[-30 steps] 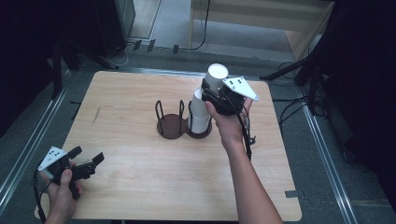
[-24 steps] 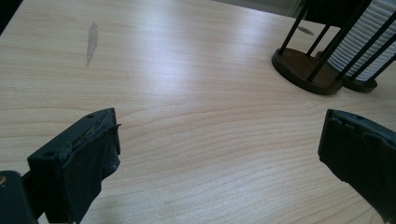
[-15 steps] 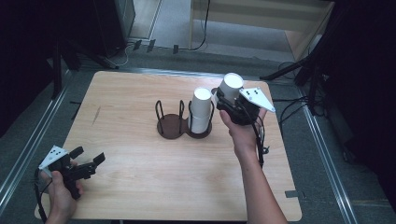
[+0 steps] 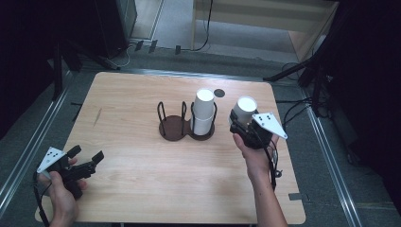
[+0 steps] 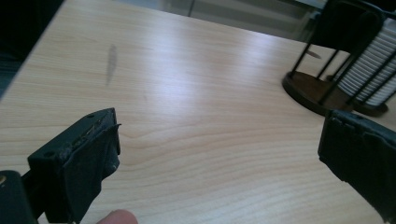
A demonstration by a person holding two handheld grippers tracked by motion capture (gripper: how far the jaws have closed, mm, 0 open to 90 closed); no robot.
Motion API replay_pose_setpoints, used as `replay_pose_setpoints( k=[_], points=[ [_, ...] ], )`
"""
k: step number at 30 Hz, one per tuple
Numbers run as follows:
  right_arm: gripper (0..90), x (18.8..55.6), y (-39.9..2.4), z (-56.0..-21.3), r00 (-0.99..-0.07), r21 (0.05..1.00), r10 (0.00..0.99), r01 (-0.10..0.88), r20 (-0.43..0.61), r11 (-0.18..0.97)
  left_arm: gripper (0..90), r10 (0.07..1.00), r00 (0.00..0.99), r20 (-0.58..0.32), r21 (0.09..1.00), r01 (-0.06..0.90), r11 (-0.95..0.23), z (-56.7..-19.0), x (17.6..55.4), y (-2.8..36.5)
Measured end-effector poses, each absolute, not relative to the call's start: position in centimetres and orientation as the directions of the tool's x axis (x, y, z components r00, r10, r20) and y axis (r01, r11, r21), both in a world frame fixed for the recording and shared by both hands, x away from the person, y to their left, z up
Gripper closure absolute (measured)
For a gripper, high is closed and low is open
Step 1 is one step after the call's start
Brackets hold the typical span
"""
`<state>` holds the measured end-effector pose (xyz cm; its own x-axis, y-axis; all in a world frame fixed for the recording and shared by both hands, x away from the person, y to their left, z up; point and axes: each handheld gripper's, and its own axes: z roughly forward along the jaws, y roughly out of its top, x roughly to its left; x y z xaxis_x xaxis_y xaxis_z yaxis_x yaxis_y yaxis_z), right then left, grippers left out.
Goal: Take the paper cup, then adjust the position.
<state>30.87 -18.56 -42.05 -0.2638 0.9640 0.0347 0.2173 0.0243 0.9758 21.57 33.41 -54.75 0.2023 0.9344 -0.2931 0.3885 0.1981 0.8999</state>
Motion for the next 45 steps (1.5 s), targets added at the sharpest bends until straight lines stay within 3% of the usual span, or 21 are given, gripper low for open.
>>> replay_pose_setpoints(
  k=[7, 13, 31, 45],
  points=[
    [31.0, 29.3, -19.2, -45.1, -0.259, 0.966, 0.965, 0.258, 0.049, 0.020, 0.0, 0.933, 0.227, -0.279, 0.896, 0.411, 0.168, -53.1, 21.7, 32.2],
    [31.2, 28.5, -19.1, -46.8, -0.247, 0.970, 0.969, 0.238, 0.013, 0.047, 0.0, 0.921, 0.301, -0.248, 0.898, 0.429, 0.102, -51.0, 22.5, 28.6],
    [31.0, 27.8, -17.8, -48.9, -0.240, 0.951, 0.967, 0.269, -0.088, 0.153, 0.0, 0.809, 0.514, -0.286, 0.875, 0.484, 0.002, -48.1, 26.4, 19.6],
    [31.5, 26.9, -16.3, -50.4, -0.265, 0.935, 0.949, 0.262, -0.169, 0.240, 0.0, 0.784, 0.561, -0.266, 0.873, 0.485, -0.051, -48.8, 26.3, 18.0]
  ],
)
